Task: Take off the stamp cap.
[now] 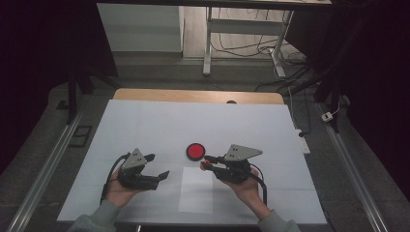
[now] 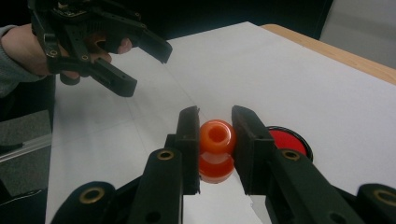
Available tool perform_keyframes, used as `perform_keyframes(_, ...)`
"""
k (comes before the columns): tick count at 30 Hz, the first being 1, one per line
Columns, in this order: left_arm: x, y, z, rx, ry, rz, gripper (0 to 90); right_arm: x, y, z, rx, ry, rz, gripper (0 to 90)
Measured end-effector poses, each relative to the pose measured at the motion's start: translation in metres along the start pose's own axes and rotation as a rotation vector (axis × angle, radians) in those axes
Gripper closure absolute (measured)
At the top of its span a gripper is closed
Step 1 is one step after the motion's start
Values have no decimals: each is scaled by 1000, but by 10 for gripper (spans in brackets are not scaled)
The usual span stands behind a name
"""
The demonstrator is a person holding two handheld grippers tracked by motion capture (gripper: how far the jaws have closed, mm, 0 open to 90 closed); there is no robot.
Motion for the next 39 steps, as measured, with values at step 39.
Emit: perform_keyframes(39,-32,-25,-23,-67,47,74,182,-1,-1,0,-1,-9,1,717)
Point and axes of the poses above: each handheld gripper's, and its own axes: x roughly backward along the jaws, z roughly out of its underside, y roughly to its left, the point moved 6 cm from there along -x, roughly forward along the jaws, and after that the axes turned 3 degrees about -x, right-handed, at the moved point
